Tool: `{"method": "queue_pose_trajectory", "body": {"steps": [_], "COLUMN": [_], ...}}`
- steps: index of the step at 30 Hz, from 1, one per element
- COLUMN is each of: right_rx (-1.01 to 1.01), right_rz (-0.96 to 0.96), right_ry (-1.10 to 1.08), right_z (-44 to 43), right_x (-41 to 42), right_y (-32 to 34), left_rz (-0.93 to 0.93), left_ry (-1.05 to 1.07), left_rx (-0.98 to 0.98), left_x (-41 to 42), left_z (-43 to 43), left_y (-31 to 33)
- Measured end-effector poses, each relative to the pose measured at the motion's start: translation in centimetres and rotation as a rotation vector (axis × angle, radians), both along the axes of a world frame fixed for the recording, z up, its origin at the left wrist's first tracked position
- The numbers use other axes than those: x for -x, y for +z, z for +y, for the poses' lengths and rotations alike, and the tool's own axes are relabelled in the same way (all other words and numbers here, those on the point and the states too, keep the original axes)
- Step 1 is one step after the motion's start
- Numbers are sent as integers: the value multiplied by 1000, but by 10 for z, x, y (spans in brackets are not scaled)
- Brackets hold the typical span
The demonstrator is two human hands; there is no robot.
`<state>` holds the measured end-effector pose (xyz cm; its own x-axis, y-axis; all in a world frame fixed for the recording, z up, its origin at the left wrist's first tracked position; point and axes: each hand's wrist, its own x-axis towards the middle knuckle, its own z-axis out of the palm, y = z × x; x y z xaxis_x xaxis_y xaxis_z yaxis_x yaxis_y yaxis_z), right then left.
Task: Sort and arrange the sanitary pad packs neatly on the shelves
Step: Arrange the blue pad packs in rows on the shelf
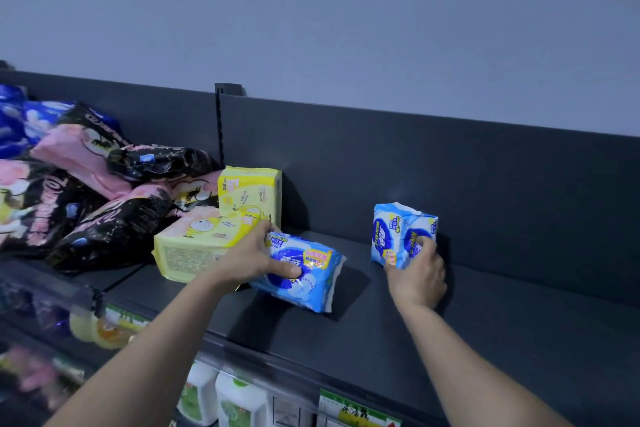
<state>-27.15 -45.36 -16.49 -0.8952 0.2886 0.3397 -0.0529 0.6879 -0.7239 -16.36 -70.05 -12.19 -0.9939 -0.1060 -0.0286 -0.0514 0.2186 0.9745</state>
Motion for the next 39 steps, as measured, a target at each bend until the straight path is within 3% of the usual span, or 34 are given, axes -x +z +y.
{"method": "queue_pose_trajectory", "body": {"steps": [5,8,10,17,22,27,31,39], "right_rx": [302,592,662,573,553,676,734,626], "right_rz": [82,139,136,24,152,295,410,546], "right_ry": [-8,93,143,224,95,-26,-97,-261], "right_z": [6,11,19,44,66,102,134,203], "right_x": [-5,-10,-12,-19,-43,-75,-112,-172], "right_y": [13,24,30,14,25,29,33,32], "left_rz": [-49,-108,-101,-16,54,137,184,204], "left_ry": [-18,-28,11,169,267,312,274,139], "left_rx": [-64,-105,-67,-173,-272,-361,-367,-388], "left_x": [1,3,5,0,-14,-35,-52,-78], "left_z": [2,2,5,30,56,97,136,207], "left_y": [4,7,6,-4,-11,-4,7,16]}}
